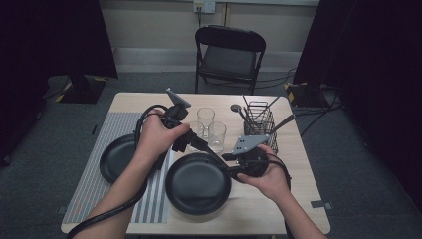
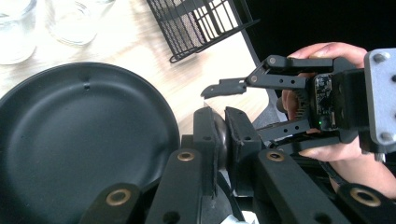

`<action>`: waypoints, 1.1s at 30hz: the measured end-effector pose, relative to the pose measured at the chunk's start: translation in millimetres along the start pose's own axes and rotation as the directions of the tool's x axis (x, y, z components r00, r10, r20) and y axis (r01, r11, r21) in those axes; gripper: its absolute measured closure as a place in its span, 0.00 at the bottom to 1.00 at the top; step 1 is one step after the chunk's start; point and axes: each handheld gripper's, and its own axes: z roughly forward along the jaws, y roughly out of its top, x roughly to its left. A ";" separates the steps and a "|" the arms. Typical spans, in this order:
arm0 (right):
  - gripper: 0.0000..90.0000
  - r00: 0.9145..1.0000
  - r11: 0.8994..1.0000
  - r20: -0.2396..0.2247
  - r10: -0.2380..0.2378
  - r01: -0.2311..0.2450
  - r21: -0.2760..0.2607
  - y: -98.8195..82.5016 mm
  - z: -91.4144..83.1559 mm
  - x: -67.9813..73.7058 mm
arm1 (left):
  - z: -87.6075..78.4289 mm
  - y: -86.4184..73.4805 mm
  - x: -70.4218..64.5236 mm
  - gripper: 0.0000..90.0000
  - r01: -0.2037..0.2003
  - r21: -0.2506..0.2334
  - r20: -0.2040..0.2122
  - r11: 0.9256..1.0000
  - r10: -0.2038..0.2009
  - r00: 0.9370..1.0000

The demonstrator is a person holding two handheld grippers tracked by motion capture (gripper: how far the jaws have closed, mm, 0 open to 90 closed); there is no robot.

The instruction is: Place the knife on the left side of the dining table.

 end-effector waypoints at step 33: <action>0.18 0.992 0.987 -0.059 0.115 -0.121 -0.109 -24.2 9.1 -10.7 | -51.4 -10.1 27.5 0.93 0.068 -0.049 -0.038 0.996 -0.070 0.997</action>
